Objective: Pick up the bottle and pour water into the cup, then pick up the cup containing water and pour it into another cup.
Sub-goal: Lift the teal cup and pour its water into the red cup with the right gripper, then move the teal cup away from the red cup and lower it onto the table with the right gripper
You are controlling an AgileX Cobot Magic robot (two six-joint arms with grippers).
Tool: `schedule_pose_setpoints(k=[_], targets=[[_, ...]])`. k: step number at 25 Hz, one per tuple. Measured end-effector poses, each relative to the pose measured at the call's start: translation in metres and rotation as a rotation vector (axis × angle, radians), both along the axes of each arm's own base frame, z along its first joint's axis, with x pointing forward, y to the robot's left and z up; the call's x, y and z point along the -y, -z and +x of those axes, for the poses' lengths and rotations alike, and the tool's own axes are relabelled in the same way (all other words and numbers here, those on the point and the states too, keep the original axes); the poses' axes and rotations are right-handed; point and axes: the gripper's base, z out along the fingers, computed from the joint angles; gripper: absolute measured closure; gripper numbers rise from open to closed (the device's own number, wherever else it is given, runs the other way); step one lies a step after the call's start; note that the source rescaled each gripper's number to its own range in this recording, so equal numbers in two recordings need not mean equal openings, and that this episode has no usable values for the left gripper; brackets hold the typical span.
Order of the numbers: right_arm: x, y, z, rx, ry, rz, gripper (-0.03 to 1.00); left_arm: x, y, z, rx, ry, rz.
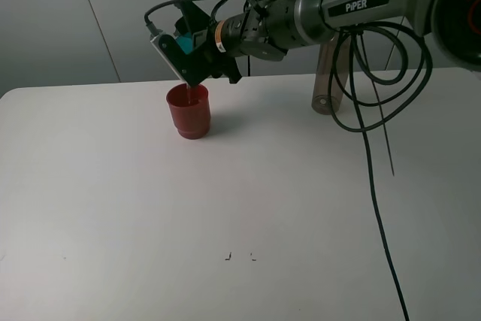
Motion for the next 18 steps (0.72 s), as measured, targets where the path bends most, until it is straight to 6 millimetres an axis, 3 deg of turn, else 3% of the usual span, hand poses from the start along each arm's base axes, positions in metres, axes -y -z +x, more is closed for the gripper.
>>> schedule_pose_setpoints(k=[18], targets=[[-0.0038,-0.0032,-0.0012,0.124,-0.114,-0.084,0.82,0.0000,0.0000,0.0000,0.000,0.000,0.000]])
